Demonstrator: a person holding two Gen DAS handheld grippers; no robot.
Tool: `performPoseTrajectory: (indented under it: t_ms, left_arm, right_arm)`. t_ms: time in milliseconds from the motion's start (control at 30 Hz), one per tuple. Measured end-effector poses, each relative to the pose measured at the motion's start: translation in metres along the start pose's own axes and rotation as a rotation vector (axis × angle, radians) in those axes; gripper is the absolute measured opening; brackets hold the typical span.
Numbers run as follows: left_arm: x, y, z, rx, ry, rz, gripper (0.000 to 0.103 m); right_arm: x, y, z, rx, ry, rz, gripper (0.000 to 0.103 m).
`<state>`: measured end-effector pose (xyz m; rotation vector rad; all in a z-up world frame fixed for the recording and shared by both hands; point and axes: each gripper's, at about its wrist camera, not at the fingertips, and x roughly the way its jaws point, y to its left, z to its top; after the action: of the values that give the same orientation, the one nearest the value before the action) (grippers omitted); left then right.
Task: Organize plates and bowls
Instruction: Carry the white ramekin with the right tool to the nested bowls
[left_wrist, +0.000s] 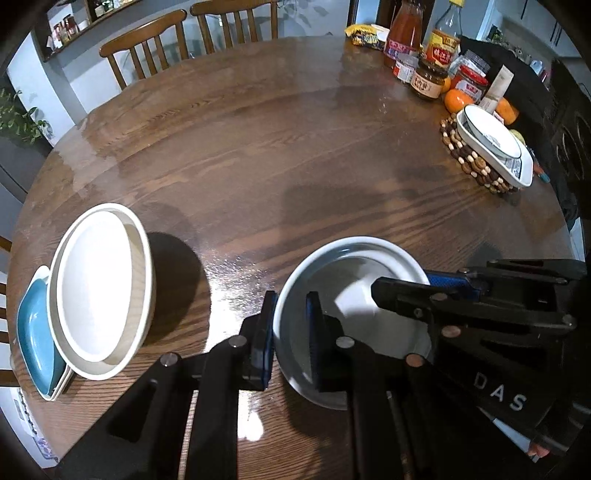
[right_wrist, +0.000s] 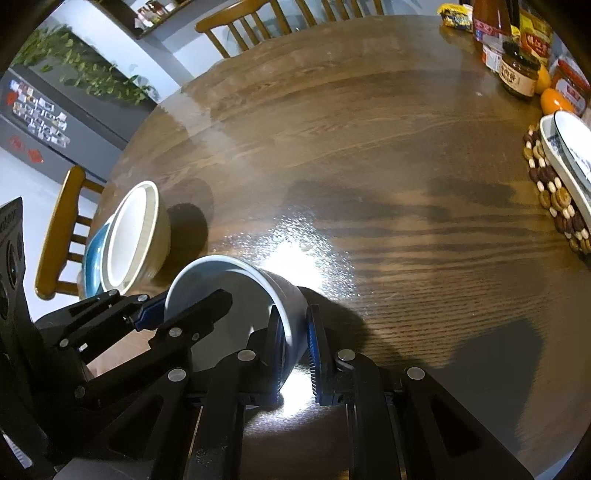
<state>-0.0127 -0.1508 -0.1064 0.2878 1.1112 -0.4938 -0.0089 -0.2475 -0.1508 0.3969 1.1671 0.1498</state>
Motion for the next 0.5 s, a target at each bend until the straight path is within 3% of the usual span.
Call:
performPoseTrajectory:
  t_ms: [500]
  left_arm:
    - [-0.03, 0.018, -0.004, -0.039, -0.088, 0.038, 0.011]
  right_arm:
    - [-0.014, 0.033, 0.006, -0.067, -0.047, 0.012, 0.014]
